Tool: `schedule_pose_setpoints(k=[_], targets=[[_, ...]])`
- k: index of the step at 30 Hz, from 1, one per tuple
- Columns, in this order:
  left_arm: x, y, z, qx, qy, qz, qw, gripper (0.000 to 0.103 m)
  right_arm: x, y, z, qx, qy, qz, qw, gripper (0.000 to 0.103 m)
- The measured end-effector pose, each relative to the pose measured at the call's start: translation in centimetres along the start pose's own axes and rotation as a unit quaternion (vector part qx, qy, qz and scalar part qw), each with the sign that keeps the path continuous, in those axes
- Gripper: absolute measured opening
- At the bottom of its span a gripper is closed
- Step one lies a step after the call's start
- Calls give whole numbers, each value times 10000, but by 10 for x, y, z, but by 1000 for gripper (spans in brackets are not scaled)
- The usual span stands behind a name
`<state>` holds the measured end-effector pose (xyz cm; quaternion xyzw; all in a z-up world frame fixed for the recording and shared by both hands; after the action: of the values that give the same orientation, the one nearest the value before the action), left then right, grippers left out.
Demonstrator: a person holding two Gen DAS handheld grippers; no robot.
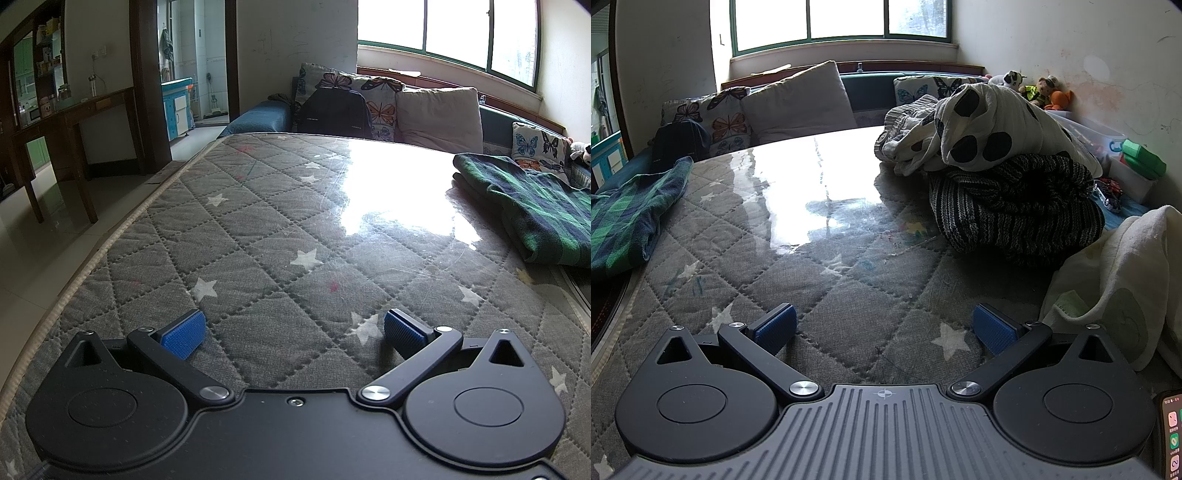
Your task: Fold clothes
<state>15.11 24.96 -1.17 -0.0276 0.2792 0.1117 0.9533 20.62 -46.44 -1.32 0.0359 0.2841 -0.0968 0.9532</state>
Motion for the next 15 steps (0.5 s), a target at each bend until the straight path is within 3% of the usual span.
schedule_pose_setpoints(k=[15], targets=[[0, 0, 0, 0, 1, 0, 10000, 103, 0, -1, 0, -1, 0, 0, 10000, 103]])
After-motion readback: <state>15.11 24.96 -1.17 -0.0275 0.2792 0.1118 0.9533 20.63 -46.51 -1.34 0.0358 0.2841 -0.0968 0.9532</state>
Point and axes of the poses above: each gripper's, at about its wrist camera, not at the fingertips, and x roughly the way its jaws point, y to its left, z to its top, the point moved 1 cm from there along x, roughly the way its jaws point, and after that the axes turned 6 degrees about -y, right-handed, at the moved point
